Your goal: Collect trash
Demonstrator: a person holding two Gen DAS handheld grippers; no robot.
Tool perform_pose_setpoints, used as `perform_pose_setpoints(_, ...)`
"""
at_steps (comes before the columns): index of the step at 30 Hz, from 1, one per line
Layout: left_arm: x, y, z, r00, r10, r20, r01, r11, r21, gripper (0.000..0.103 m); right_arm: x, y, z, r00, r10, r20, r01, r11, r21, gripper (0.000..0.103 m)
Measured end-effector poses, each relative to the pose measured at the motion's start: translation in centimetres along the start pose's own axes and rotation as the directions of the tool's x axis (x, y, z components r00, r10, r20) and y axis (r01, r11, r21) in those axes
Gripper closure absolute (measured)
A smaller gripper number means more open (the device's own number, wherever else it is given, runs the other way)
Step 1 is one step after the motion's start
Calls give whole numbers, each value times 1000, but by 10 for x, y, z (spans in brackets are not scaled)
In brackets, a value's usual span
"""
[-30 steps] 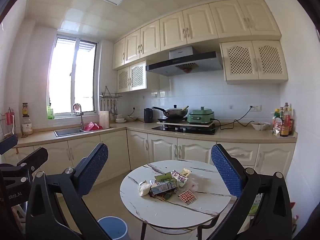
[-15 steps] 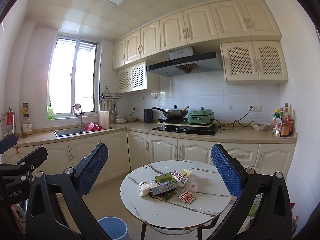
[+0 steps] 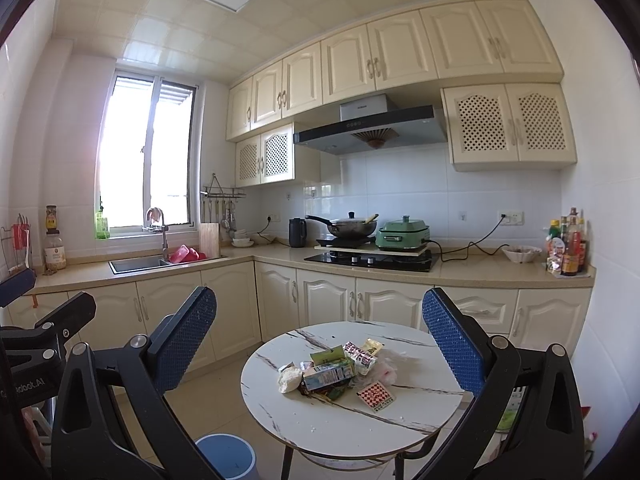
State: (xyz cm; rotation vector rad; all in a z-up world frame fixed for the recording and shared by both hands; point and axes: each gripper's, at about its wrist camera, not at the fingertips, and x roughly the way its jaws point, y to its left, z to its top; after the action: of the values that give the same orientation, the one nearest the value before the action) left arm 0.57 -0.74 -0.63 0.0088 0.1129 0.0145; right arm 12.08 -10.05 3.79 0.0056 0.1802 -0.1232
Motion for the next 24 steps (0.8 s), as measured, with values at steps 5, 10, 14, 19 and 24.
perform_pose_setpoints(5, 1, 1, 0, 1000, 4, -1, -4, 1000, -1, 1, 0, 0, 0, 1000, 2, -1, -2, 1000, -1, 0)
perform_pose_setpoints(10, 1, 0, 0, 1000, 4, -1, -4, 1000, 0, 1, 0, 1, 1, 1000, 3, 0, -3, 1000, -2, 0)
perform_pose_setpoints(14, 1, 0, 1, 1000, 5, -3, -5, 1000, -2, 1, 0, 2, 0, 1000, 4, -1, -4, 1000, -4, 0)
perform_pose_setpoints(19, 2, 0, 0, 1000, 4, -3, -4, 1000, -2, 1, 1, 3, -1, 1000, 6, -2, -6, 1000, -6, 0)
perform_pose_setpoints(24, 2, 1, 0, 1000, 3, -3, -3, 1000, -3, 1, 2, 3, -1, 1000, 6, -3, -6, 1000, -6, 0)
